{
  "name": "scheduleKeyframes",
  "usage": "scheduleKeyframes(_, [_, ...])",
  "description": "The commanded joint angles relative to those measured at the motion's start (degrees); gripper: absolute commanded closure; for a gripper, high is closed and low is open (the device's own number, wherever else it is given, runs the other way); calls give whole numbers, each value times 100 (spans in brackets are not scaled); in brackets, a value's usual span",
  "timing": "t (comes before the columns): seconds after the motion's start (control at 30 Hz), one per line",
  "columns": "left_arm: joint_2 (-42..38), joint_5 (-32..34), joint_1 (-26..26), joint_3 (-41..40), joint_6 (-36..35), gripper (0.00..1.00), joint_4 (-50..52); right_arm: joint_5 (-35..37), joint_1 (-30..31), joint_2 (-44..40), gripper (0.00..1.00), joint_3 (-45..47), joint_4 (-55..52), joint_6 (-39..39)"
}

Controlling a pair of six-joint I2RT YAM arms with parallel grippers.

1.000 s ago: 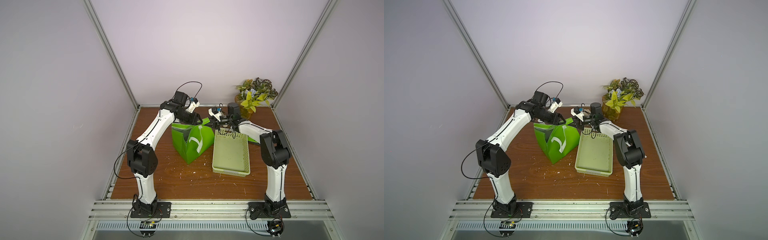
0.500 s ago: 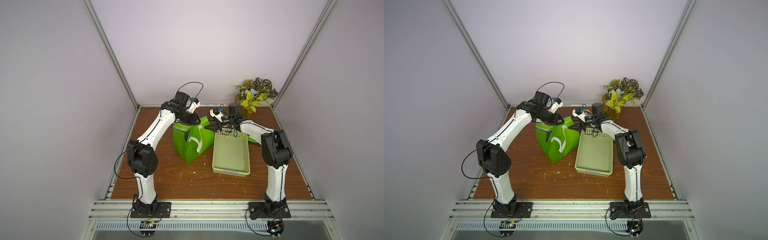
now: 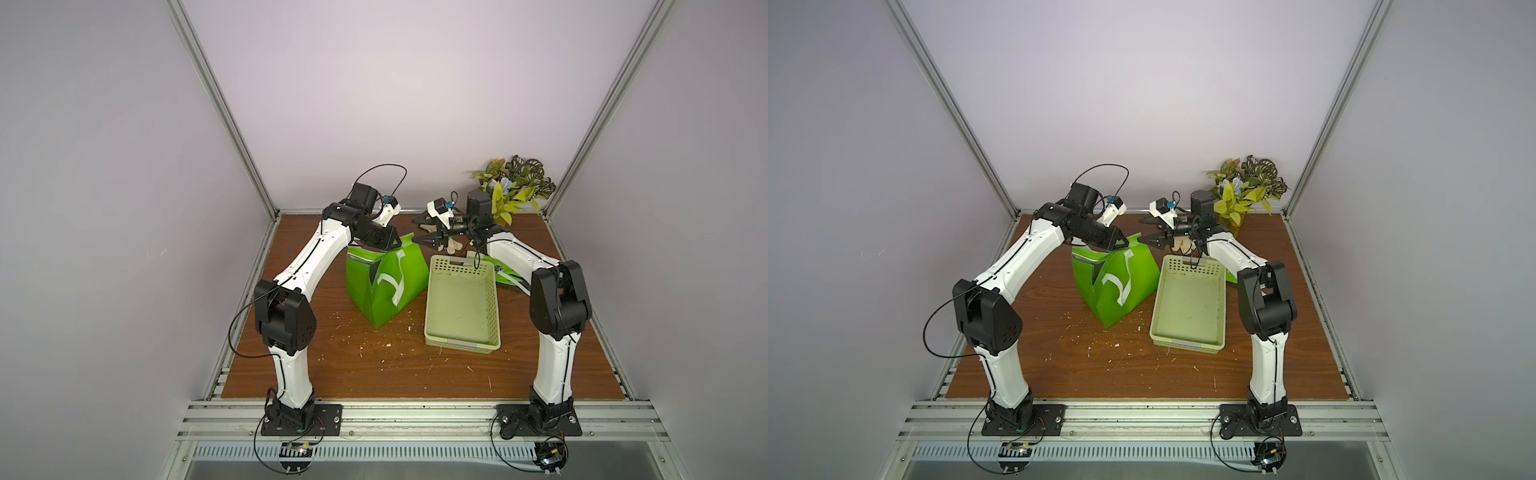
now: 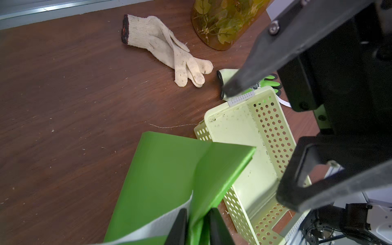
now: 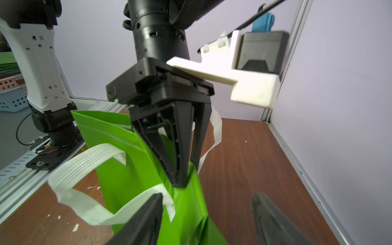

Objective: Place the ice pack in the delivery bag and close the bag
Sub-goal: Close the delivery bag at the center of the board.

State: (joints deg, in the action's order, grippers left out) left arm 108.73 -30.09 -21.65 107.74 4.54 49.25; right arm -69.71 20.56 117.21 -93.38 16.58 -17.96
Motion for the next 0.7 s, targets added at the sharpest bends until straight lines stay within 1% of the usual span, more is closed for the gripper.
scheduleKeyframes(0.0, [-27,100,-89,81,-23,78,155,-253,116,235,36,-320,-13,280])
scheduleKeyframes(0.1, [-58,113,-94,63,-28,78,149,-271,125,320,44,-373,-172,203])
scheduleKeyframes(0.2, [-71,121,-90,60,-40,78,153,-223,125,325,52,-387,-542,-102])
scheduleKeyframes(0.27, [-80,133,-92,62,-38,78,152,-212,127,345,58,-432,-795,-269])
scheduleKeyframes(0.37, [-94,152,-89,71,-39,78,154,-160,126,373,71,-535,-1200,-565])
scheduleKeyframes(0.4, [-106,167,-97,79,-25,78,149,-136,125,381,77,-576,-1347,-665])
scheduleKeyframes(0.5, [-173,251,-99,91,-23,77,150,-97,108,382,90,-598,-1464,-754])
scheduleKeyframes(0.57, [-264,332,-93,102,-36,72,154,-86,98,375,99,-592,-1461,-769])
scheduleKeyframes(0.67, [-528,415,-69,100,-35,50,150,-60,94,356,100,-585,-1469,-775])
